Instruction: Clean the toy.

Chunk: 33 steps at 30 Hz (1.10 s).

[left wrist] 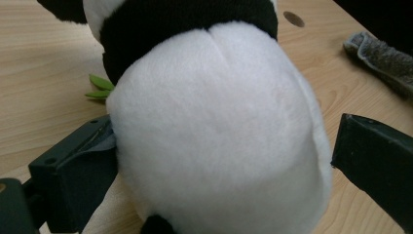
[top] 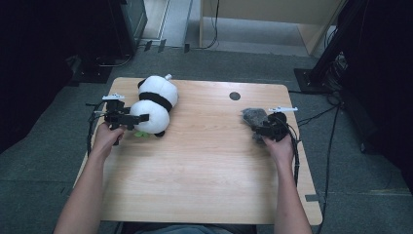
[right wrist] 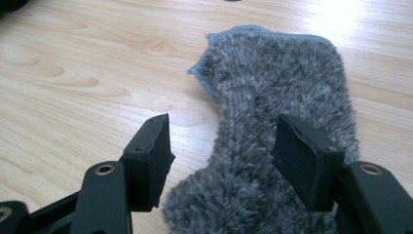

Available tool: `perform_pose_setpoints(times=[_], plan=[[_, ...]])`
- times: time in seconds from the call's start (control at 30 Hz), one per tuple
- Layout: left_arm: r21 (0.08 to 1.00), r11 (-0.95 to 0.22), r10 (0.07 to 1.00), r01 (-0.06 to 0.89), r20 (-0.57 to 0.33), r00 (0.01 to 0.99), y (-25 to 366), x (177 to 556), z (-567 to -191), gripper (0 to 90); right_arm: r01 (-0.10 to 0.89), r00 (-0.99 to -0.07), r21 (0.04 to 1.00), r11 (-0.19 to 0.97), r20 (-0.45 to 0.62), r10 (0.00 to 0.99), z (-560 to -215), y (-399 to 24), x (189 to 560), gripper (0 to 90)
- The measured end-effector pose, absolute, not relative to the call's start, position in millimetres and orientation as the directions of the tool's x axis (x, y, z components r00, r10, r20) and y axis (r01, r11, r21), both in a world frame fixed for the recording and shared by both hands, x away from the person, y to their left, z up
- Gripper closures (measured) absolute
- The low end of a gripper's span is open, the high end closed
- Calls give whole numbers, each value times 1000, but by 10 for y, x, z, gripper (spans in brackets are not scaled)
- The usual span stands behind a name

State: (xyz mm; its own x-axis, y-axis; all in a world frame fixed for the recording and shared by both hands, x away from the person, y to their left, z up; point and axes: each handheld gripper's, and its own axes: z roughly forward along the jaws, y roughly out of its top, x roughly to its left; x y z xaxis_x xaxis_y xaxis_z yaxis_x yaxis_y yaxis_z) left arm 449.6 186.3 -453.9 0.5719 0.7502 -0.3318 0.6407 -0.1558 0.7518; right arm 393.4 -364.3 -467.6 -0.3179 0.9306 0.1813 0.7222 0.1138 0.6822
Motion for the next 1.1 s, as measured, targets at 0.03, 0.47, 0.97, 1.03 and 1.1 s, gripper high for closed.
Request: perform_pose_setpoints(times=[0.03,0.47,0.97,1.03,1.1], plan=[[757,-154,750,635,-329,574,1864,4481,-4519,0,722,-318,682,114,182,930,-4674,-3633,3930,377],[805,-250,730,538,-209,651,1721,4251,-4203,0,711,-362,687,150,175,916,-4606,-3446,3821,372],[801,-332,628,499,-207,750,1223,4068,-4283,0,675,-420,714,184,167,892,-4529,-3204,3532,373],[794,-353,620,495,-198,759,1136,4050,-4312,0,671,-432,716,194,165,887,-4537,-3170,3513,373],[793,-365,609,488,-193,770,1050,4031,-4342,0,668,-442,717,200,166,881,-4548,-3131,3495,373]])
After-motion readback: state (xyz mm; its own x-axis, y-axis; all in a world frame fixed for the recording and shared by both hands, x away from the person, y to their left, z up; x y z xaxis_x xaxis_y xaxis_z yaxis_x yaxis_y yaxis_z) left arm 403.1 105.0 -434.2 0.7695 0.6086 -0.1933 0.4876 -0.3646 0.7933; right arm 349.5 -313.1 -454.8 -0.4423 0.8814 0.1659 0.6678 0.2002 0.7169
